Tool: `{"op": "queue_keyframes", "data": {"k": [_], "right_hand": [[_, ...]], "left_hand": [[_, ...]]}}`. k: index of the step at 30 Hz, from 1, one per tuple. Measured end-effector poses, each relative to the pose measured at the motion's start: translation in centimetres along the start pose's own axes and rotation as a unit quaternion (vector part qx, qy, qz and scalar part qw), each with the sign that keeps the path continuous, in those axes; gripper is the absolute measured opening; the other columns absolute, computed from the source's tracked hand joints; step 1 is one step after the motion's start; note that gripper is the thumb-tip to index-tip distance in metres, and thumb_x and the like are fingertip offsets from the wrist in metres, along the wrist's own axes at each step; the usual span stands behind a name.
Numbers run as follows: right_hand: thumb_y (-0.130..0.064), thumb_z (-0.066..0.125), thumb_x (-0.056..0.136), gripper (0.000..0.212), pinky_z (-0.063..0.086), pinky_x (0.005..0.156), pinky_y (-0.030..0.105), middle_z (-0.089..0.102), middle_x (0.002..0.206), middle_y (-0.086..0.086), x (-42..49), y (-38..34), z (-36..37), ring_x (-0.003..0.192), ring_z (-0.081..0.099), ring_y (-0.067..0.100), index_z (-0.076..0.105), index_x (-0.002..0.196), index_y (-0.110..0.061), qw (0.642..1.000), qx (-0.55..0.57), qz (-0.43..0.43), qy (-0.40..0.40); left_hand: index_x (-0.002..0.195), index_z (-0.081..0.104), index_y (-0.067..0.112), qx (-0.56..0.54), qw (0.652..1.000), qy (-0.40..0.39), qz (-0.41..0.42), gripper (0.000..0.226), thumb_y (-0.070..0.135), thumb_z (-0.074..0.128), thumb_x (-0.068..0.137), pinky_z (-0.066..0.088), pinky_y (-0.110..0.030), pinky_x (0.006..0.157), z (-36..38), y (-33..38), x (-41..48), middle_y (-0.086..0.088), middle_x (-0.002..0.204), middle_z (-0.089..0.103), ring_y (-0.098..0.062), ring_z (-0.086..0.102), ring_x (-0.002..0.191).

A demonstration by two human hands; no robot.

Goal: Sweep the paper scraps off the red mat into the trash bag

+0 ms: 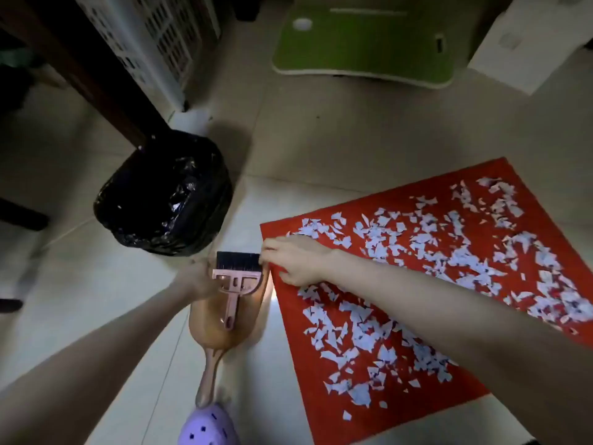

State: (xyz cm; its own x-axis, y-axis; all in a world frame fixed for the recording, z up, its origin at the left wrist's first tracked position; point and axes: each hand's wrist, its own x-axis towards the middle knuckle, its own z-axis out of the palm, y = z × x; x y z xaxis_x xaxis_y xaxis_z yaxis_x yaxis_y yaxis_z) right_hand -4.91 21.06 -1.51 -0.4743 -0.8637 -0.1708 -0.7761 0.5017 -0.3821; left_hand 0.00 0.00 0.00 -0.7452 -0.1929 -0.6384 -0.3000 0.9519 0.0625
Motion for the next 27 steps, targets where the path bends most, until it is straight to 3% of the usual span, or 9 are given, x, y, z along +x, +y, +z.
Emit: {"op": "queue_keyframes", "data": {"k": [2, 5, 8, 10, 14, 16, 21, 25, 27], "right_hand": [[-0.01, 0.054, 0.082, 0.038, 0.051, 0.078, 0.042, 0.055, 0.115, 0.003, 1.1, -0.6, 1.7, 0.104, 0.053, 0.023, 0.057, 0.12, -0.015, 0.998, -0.025, -0.03, -0.04], [-0.013, 0.058, 0.085, 0.034, 0.05, 0.077, 0.041, 0.056, 0.113, 0.002, 2.2, -1.0, 5.0, 0.102, 0.054, 0.023, 0.057, 0.118, -0.016, 0.995, -0.051, -0.047, -0.077], [-0.016, 0.06, 0.087, 0.04, 0.051, 0.079, 0.04, 0.055, 0.119, 0.001, 2.7, -0.4, 6.6, 0.107, 0.053, 0.022, 0.053, 0.126, -0.02, 0.996, -0.056, -0.036, -0.063], [-0.017, 0.062, 0.087, 0.044, 0.051, 0.079, 0.04, 0.054, 0.125, 0.001, 2.9, -0.1, 7.6, 0.111, 0.052, 0.022, 0.05, 0.13, -0.021, 0.996, -0.044, -0.026, -0.067], [-0.015, 0.063, 0.086, 0.038, 0.051, 0.078, 0.04, 0.055, 0.119, -0.001, 2.8, 0.1, 8.4, 0.109, 0.052, 0.021, 0.055, 0.122, -0.019, 0.998, -0.022, -0.021, -0.061], [-0.013, 0.062, 0.085, 0.031, 0.05, 0.074, 0.037, 0.058, 0.112, -0.001, 3.0, -0.2, 8.5, 0.104, 0.053, 0.02, 0.059, 0.115, -0.018, 0.998, -0.028, -0.023, -0.046], [-0.008, 0.054, 0.085, 0.023, 0.044, 0.069, 0.033, 0.063, 0.107, 0.001, 5.0, -2.7, 8.3, 0.102, 0.053, 0.022, 0.063, 0.105, -0.016, 0.997, -0.058, -0.044, -0.022], [-0.022, 0.044, 0.095, 0.025, 0.041, 0.092, 0.034, 0.059, 0.121, -0.001, 6.4, -5.4, 8.0, 0.118, 0.048, 0.021, 0.058, 0.117, -0.02, 0.983, -0.147, -0.101, -0.047], [-0.033, 0.04, 0.098, 0.03, 0.035, 0.095, 0.034, 0.058, 0.125, 0.001, 6.8, -6.0, 7.7, 0.121, 0.045, 0.021, 0.055, 0.121, -0.02, 0.972, -0.197, -0.107, -0.066]], "left_hand": [[0.127, 0.048, 0.004, -0.017, 0.999, 0.038, -0.004, 0.049, 0.032, 0.053, 0.088, 0.039, -0.037, 0.096, 1.8, -1.5, 1.0, -0.019, 0.132, 0.051, -0.035, 0.044, 0.125], [0.128, 0.042, 0.003, -0.062, 0.992, 0.079, -0.078, 0.056, 0.028, 0.06, 0.082, 0.046, -0.044, 0.088, 4.6, -3.4, 2.4, -0.019, 0.13, 0.045, -0.039, 0.049, 0.118], [0.124, 0.044, -0.002, -0.107, 0.979, 0.08, -0.157, 0.049, 0.024, 0.06, 0.086, 0.048, -0.04, 0.078, 6.1, -3.8, 3.3, -0.022, 0.124, 0.05, -0.039, 0.056, 0.107], [0.111, 0.053, -0.001, -0.163, 0.97, 0.061, -0.172, 0.035, 0.023, 0.057, 0.087, 0.047, -0.035, 0.069, 7.1, -4.3, 4.4, -0.019, 0.109, 0.061, -0.034, 0.059, 0.091], [0.084, 0.057, 0.007, -0.167, 0.97, 0.086, -0.156, 0.007, 0.011, 0.054, 0.081, 0.054, -0.035, 0.065, 8.7, -5.1, 5.6, -0.016, 0.086, 0.069, -0.034, 0.065, 0.077], [0.076, 0.055, 0.01, -0.155, 0.974, 0.096, -0.133, 0.007, 0.005, 0.052, 0.08, 0.054, -0.034, 0.064, 8.6, -5.0, 5.8, -0.014, 0.078, 0.069, -0.034, 0.066, 0.076], [0.087, 0.059, 0.013, -0.11, 0.987, 0.094, -0.071, 0.01, 0.006, 0.058, 0.081, 0.056, -0.036, 0.071, 6.9, -4.5, 6.0, -0.011, 0.076, 0.067, -0.033, 0.067, 0.079], [0.08, 0.059, 0.018, -0.097, 0.991, 0.082, -0.035, 0.022, -0.004, 0.058, 0.078, 0.052, -0.028, 0.062, 4.4, -3.9, 5.7, -0.008, 0.079, 0.07, -0.025, 0.069, 0.07], [0.078, 0.059, 0.02, -0.087, 0.993, 0.08, -0.013, 0.024, -0.004, 0.058, 0.079, 0.049, -0.026, 0.059, 3.1, -3.1, 5.4, -0.005, 0.078, 0.071, -0.021, 0.068, 0.064]]}}
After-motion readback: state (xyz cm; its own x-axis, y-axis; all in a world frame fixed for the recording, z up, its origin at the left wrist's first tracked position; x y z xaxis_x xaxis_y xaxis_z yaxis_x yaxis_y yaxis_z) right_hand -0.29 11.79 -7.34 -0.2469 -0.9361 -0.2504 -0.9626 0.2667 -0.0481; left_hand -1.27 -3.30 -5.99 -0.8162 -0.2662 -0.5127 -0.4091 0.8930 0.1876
